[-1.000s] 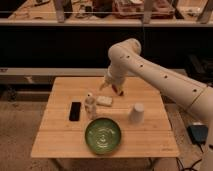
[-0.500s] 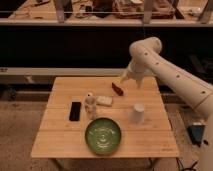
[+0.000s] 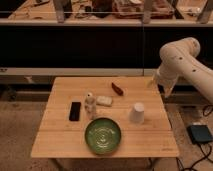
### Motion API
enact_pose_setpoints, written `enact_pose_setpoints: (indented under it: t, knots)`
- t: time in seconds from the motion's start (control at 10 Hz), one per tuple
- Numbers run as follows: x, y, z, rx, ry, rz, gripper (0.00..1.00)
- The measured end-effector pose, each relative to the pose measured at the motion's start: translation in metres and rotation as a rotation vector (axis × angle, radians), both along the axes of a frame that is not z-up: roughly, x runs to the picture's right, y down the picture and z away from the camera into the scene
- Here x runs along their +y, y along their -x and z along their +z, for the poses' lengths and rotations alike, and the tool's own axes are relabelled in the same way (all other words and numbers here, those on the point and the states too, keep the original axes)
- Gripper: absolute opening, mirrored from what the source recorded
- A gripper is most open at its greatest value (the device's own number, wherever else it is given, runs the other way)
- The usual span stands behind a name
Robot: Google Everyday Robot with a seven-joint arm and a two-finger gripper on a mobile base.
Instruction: Move the arm in a circular motion
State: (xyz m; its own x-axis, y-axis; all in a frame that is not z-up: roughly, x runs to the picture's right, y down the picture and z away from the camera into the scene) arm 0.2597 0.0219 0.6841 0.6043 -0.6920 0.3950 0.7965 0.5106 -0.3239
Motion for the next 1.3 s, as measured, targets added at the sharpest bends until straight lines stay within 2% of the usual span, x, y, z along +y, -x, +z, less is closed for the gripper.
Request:
enact_pose_setpoints:
  t: [0.3,0.4,0.6,0.8,0.9,1.0,1.3]
  knots:
    - [0.058,0.073,-0.043,-0.088,0.1,-0.045,0.6]
    - [0.078,0.104,-0.056,-0.126,0.139,-0.085,0.6]
    - [0.089,0.154,-0.063,-0.196,0.162,-0.166,0.6]
    - [0.076,0.201,-0.053,-0.285,0.147,-0.22,0.6]
    - [0.061,0.223,-0.041,-0.338,0.12,-0.232,0.6]
    - [0.034,0.243,-0.016,-0.393,0.072,-0.233,0.6]
    - [-0.03,0.246,0.056,-0.44,-0.044,-0.229,0.6]
